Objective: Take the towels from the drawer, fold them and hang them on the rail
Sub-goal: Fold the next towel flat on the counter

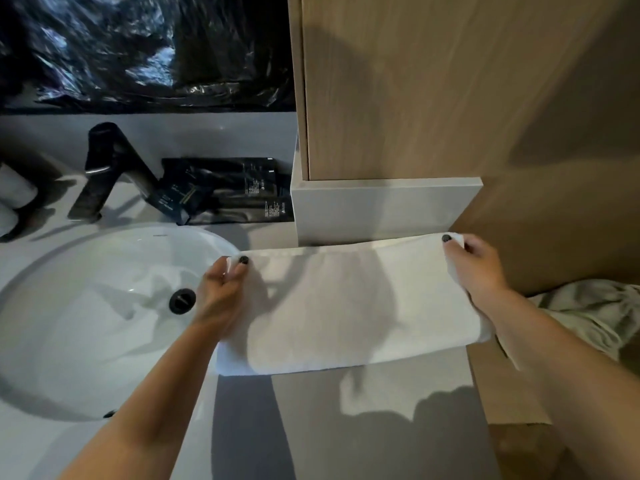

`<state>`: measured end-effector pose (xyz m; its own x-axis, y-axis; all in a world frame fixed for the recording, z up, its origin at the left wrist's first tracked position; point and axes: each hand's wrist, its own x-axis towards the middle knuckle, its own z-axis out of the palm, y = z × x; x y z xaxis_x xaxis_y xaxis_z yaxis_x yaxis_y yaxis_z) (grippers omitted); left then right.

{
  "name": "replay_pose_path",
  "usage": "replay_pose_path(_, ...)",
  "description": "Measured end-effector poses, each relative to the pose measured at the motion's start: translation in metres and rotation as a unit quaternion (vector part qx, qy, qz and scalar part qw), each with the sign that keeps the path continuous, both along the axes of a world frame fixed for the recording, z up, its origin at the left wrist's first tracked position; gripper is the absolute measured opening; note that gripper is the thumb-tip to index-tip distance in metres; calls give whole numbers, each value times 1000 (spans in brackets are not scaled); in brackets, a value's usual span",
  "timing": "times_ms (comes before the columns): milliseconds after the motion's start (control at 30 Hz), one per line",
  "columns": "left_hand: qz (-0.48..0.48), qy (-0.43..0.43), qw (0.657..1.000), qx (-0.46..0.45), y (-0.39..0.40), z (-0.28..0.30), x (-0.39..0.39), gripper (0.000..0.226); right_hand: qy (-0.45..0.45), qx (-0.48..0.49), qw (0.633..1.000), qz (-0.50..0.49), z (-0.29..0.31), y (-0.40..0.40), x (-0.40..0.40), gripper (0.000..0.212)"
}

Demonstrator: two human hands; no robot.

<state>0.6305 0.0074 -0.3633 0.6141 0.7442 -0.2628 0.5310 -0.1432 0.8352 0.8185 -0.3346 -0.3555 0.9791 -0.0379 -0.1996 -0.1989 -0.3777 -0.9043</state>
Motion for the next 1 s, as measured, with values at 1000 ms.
replay_pose_path(1000,-11,-234,940,-249,-21,113,-37,21,-44,174,983,24,99,-46,-41,12)
